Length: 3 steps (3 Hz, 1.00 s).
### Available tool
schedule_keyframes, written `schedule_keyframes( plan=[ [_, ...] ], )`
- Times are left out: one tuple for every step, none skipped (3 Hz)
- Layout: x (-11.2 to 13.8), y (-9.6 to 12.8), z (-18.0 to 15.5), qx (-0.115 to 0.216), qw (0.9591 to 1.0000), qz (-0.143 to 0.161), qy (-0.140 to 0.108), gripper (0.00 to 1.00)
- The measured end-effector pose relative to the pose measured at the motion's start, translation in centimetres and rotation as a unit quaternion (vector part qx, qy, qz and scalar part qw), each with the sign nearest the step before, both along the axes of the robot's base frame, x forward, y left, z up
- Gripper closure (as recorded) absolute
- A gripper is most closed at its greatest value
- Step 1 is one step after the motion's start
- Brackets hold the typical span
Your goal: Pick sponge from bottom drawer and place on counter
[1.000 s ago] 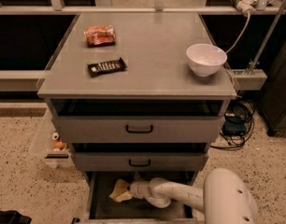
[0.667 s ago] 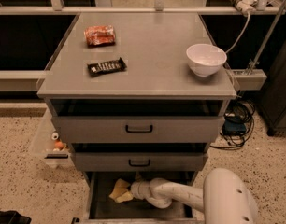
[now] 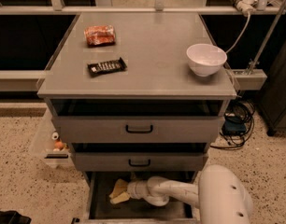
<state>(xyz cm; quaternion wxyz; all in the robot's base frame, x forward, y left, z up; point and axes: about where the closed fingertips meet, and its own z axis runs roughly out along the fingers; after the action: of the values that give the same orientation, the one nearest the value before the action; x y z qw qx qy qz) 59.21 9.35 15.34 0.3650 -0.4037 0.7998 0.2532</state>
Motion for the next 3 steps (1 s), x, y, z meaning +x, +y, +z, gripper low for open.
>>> schedule_keyframes(
  plan=[
    [-1.3, 1.0, 0.7, 0.013, 0.9998, 0.018, -0.003, 0.0],
    [-2.7, 1.3, 0.9, 0.016, 0.9997, 0.017, -0.009, 0.0],
    [-3.9, 1.9, 1.1, 0.009, 0.9995, 0.009, -0.028, 0.0]
  ],
)
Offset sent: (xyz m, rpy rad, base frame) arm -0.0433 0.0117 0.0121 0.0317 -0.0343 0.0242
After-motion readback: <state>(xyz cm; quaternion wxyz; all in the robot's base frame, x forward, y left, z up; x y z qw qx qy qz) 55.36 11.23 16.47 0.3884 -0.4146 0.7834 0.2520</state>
